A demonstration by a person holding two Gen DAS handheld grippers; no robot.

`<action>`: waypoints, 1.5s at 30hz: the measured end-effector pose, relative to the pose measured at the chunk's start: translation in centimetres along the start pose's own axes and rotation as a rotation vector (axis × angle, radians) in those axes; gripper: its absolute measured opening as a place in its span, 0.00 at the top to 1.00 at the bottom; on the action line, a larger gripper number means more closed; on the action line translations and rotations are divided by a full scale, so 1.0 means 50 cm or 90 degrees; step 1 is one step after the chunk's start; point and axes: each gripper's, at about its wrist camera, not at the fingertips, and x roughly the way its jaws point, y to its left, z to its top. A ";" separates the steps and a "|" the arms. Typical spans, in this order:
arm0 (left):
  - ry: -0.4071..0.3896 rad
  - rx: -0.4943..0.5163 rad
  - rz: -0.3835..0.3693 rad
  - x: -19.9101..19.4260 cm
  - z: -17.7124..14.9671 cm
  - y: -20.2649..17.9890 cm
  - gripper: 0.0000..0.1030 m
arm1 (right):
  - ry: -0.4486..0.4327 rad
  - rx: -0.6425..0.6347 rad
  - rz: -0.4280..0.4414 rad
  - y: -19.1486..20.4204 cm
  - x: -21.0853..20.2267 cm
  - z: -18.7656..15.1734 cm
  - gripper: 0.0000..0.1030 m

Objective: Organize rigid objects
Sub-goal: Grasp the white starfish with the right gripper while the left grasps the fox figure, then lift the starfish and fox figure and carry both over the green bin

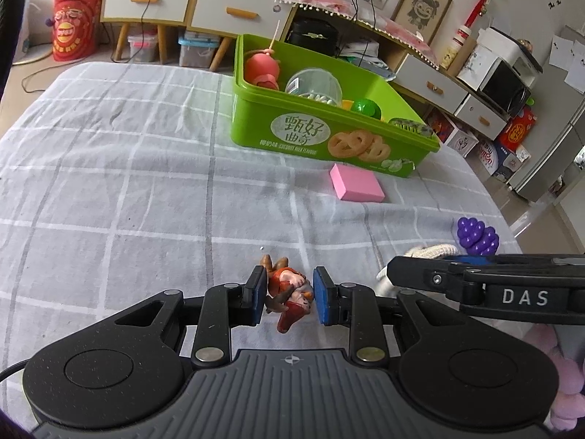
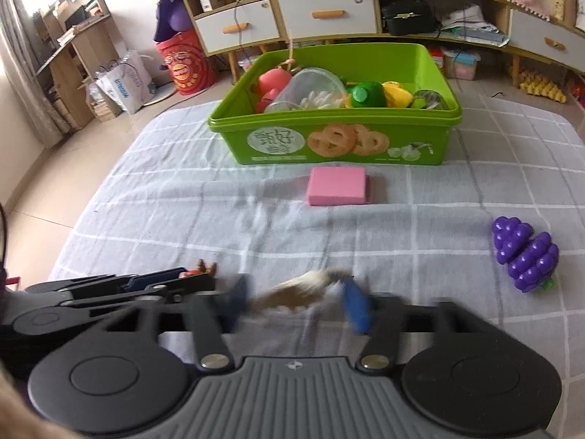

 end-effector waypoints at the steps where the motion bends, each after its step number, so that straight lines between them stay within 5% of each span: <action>1: -0.001 -0.002 -0.002 0.000 0.002 -0.001 0.69 | 0.002 0.007 0.002 -0.002 0.000 0.002 0.79; 5: -0.003 -0.008 -0.004 0.002 0.009 -0.005 0.69 | 0.003 0.013 0.000 -0.007 0.004 0.007 0.82; 10: -0.005 -0.015 -0.007 0.004 0.015 -0.007 0.69 | 0.009 0.036 0.018 -0.022 0.005 0.014 1.00; 19: -0.006 -0.021 -0.015 0.002 0.018 -0.008 0.69 | -0.021 0.119 0.043 -0.079 -0.018 0.032 1.00; 23: -0.004 -0.025 -0.016 0.002 0.019 -0.007 0.69 | 0.000 0.158 0.052 -0.096 -0.005 0.029 0.72; 25: -0.002 -0.026 -0.017 0.002 0.018 -0.006 0.69 | 0.014 0.157 0.048 -0.093 0.006 0.024 0.67; 36: -0.002 -0.032 -0.015 0.000 0.017 0.001 0.69 | 0.062 -0.013 -0.056 -0.023 0.051 -0.012 0.56; 45: -0.004 -0.034 -0.016 -0.001 0.018 0.003 0.69 | 0.052 -0.047 -0.092 -0.012 0.052 -0.016 0.64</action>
